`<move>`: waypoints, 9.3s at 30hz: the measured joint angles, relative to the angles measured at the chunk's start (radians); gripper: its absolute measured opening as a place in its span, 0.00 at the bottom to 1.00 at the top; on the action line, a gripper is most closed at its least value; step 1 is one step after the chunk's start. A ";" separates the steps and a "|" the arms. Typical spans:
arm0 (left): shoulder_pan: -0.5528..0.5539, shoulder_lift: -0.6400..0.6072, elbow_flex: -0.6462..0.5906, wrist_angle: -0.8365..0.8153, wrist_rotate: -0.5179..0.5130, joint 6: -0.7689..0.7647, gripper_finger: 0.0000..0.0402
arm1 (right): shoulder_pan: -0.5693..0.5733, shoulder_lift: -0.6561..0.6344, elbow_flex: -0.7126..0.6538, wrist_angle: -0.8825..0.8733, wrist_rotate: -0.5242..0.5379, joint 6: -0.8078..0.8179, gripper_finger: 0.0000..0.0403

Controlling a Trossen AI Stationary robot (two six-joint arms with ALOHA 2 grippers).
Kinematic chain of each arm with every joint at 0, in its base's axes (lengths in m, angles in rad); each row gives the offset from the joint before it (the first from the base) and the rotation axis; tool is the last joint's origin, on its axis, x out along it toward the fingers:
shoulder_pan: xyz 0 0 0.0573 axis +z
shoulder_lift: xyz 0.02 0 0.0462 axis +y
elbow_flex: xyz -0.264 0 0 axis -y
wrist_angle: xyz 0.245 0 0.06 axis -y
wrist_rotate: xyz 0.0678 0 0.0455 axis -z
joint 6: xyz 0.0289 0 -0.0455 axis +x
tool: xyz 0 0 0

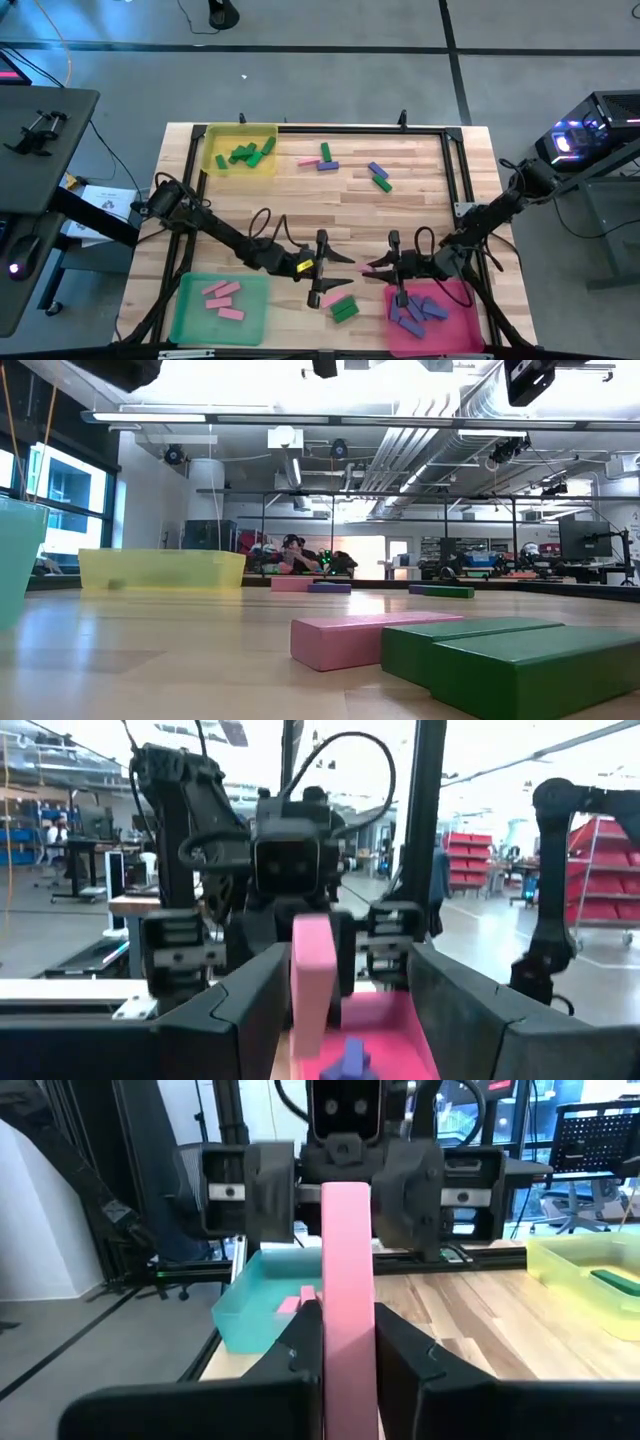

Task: Sort blocks
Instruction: Put the pink block into the green bin, then put the green block into the yellow bin

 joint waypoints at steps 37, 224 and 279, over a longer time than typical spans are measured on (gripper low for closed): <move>0.009 0.001 0.089 -0.177 -0.004 0.018 0.19 | 0.001 -0.001 0.001 -0.005 -0.005 0.000 0.08; 0.067 0.278 0.410 -1.067 0.410 -0.020 0.10 | 0.001 -0.001 0.001 -0.356 -0.044 0.317 0.52; 0.164 0.199 0.404 -1.432 -0.001 -0.315 0.00 | 0.002 -0.001 0.001 -0.439 -0.041 0.389 0.52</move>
